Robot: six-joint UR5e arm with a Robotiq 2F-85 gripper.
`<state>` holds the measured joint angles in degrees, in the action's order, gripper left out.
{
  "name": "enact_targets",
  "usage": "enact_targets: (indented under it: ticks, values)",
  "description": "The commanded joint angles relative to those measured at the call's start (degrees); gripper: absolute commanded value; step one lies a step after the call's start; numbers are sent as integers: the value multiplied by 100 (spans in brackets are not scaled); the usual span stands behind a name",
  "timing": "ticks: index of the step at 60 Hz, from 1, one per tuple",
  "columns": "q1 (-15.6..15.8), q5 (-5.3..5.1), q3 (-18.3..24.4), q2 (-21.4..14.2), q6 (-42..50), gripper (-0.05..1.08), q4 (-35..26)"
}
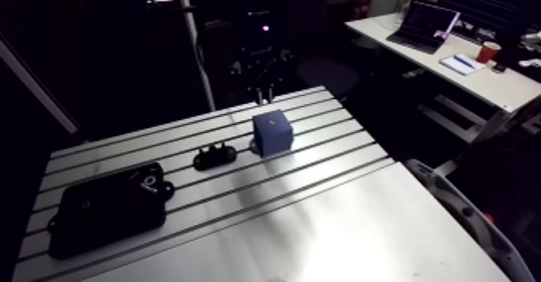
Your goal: Pick up the M10 bolt and insert it into the hex recess until seated.
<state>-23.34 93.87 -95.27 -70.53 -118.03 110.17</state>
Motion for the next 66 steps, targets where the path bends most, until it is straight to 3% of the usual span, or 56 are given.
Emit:
enact_targets:
  ticks: [1, 9, 10, 16, 29, 34, 41, 52, 66]
  values:
    - [39, 6, 103, -255, 78, 0, -555]
    - [114, -13, 385, -425, 334, 0, -1015]
    - [142, -37, 576, -462, 458, 0, -1339]
    - [293, -39, 843, -595, 604, 0, -1804]
    - [721, -73, 1179, -932, 1059, 0, -2318]
    - [871, -122, 1175, -1012, 1205, 0, -2387]
    - [1011, -323, 1121, -1231, 1385, 0, -2373]
    - [1410, -306, 1206, -1266, 1332, 0, -2364]
    - [1474, -260, 1199, -1292, 1306, 0, -2364]
